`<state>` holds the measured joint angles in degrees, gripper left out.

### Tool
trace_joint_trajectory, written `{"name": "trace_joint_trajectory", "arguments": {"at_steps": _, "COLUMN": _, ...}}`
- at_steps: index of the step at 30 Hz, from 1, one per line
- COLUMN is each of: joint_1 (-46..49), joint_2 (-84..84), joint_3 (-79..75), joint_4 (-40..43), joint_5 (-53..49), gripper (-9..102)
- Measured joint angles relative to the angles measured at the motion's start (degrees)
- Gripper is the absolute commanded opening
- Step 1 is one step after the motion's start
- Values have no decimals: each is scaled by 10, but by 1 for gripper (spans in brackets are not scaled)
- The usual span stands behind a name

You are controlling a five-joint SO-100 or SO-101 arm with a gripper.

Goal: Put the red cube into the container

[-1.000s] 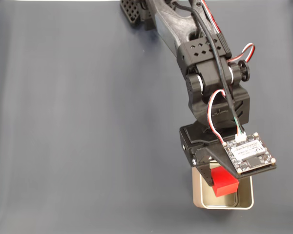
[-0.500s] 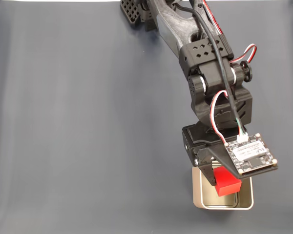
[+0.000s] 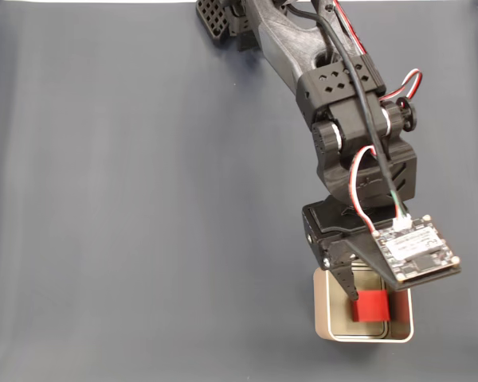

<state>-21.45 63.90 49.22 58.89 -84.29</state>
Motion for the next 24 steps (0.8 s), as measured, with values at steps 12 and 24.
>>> {"name": "trace_joint_trajectory", "arguments": {"at_steps": 12, "joint_1": -3, "joint_2": 1, "joint_3": -14, "joint_4": 2, "joint_5": -27, "gripper": 40}}
{"name": "trace_joint_trajectory", "arguments": {"at_steps": 24, "joint_1": -4, "joint_2": 1, "joint_3": -14, "joint_4": 2, "joint_5": -27, "gripper": 30}}
